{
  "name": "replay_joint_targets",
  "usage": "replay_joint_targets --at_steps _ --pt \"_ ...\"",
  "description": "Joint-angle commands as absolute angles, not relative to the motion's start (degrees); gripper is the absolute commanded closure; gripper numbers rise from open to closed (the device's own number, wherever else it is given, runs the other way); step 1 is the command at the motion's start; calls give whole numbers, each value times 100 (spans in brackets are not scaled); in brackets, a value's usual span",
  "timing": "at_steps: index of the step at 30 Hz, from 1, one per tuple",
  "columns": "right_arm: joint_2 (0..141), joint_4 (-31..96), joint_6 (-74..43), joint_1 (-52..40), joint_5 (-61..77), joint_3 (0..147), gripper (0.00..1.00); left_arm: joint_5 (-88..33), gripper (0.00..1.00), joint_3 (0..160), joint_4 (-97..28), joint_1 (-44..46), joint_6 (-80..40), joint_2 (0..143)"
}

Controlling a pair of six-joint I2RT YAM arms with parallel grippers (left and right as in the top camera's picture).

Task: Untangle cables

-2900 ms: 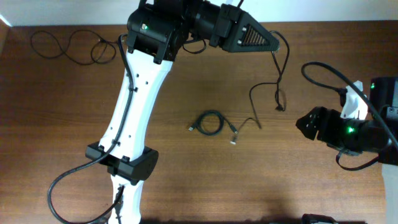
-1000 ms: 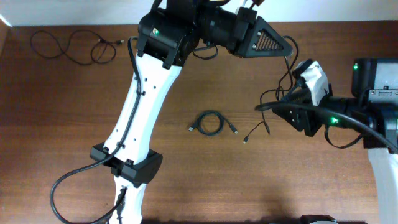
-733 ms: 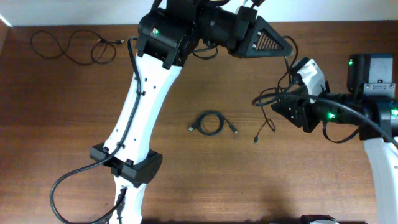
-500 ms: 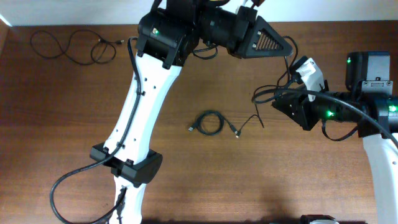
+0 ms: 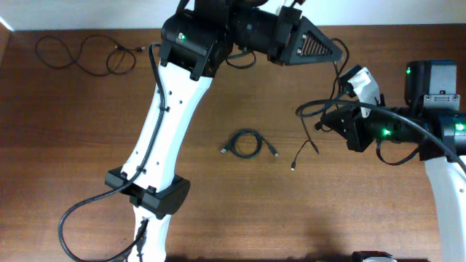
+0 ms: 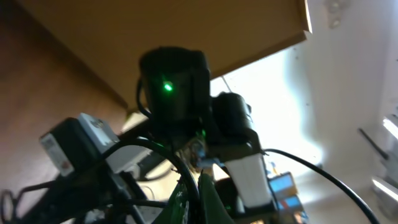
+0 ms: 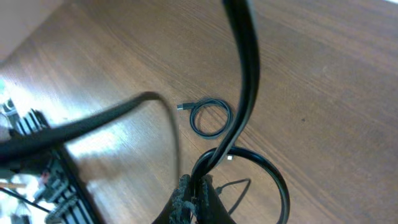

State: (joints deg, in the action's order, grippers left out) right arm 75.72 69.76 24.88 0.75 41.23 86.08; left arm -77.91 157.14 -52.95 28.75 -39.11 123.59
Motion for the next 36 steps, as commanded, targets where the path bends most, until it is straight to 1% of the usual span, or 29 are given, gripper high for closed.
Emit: replay_joint_targets --at_steps 1,6,8,10,13,18,21,25,28,31,34,35,36 --pt "7559 6947 1424 38 4115 8715 96 -6742 100 15830 -5647 2834 -3273 12138" --pt "7559 6956 148 154 4082 8927 96 -4353 100 15830 -6840 2834 -2663 12138" --pt "7559 6960 -519 340 4047 8960 96 -3791 100 15830 -7094 2834 -2663 12138" --pt "7559 6982 -860 548 4056 8960 96 -3389 100 15830 -7279 2842 -2556 12138" --pt "7559 7074 -910 834 4285 8960 96 -3334 100 15830 -7297 2845 -2231 12138" --pt "7559 7091 -910 1328 5806 8960 96 -3293 100 15830 -7349 2845 -2001 12138" --pt "7559 7188 -969 1638 5330 8960 96 -3295 100 15830 -7448 2847 -2001 12138" --pt "7546 7067 -989 1789 4587 8960 96 -3295 100 15830 -7535 2851 -2001 12138" --pt "7516 6836 -923 1802 4563 8960 96 -3299 100 15830 -7575 2875 -2001 12138" --pt "7516 6877 -856 1802 4578 8958 96 -3301 100 15830 -7570 2980 -1999 12138" --pt "7516 7054 -349 1802 4628 8958 96 -3439 100 15830 -7496 3118 -1890 12138" --pt "7518 7118 -91 1802 4628 8958 82 -3817 100 15830 -7397 3201 -1645 12138" --pt "7518 7144 91 1802 4626 8956 72 -4145 100 15830 -7323 3251 -1485 12138"
